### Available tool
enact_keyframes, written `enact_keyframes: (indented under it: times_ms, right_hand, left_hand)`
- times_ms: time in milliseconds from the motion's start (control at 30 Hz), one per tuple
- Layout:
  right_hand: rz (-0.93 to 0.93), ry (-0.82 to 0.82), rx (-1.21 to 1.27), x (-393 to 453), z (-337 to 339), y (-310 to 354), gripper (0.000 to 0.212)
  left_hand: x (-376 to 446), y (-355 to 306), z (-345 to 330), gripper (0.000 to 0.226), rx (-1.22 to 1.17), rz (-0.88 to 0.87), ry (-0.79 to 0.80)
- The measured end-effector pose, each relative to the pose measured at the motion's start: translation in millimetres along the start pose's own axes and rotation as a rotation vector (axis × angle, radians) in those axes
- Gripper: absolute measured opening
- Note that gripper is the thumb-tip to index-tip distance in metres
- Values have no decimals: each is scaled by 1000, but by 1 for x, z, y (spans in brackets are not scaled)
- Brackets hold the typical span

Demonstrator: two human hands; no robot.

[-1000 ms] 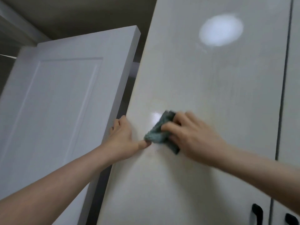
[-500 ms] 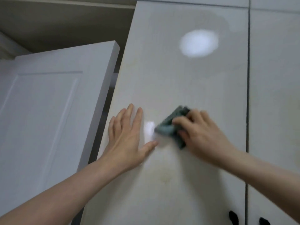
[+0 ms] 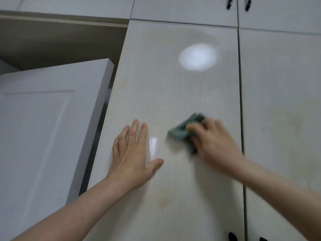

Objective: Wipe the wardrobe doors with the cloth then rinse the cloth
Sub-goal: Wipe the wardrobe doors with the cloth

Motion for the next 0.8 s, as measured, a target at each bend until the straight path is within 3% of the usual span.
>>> enact_keyframes:
  times_ms: [100, 167, 300, 400, 500, 567, 633, 733, 800]
  right_hand:
    - [-325, -14, -85, 26, 4, -77, 27]
    - [-360, -26, -101, 5, 6, -60, 26]
    - [35, 114, 43, -68, -3, 46, 28]
    - [118, 117, 20, -49, 3, 23, 24]
    - [-237, 4, -54, -5, 10, -63, 23]
    - [-422, -5, -64, -8, 9, -82, 25]
    - [-318, 4, -29, -32, 8, -41, 25]
    - [36, 134, 89, -76, 4, 38, 24]
    - [108, 169, 93, -70, 6, 25, 23]
  left_hand:
    - [-2, 0, 0, 100, -7, 5, 5]
    - [-4, 0, 0, 98, 3, 2, 6]
    - [-5, -5, -1, 99, 49, 8, 20]
    - [0, -16, 0, 100, 74, -13, 31]
    - [3, -32, -1, 99, 84, -58, 22]
    - [2, -44, -5, 98, 100, -93, 23]
    - [0, -53, -10, 98, 117, -122, 26]
    - [-1, -60, -19, 100, 165, -157, 49]
    - [0, -62, -24, 100, 175, -160, 70]
Point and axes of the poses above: each hand's wrist, its own x-axis towards the middle knuckle, its own z-axis out of the back of the hand, y = z × x, the point moved 7 cm from there along x, towards the middle knuckle, and after that the axes turned 10 degrees about -x, right-handed, at the moved point
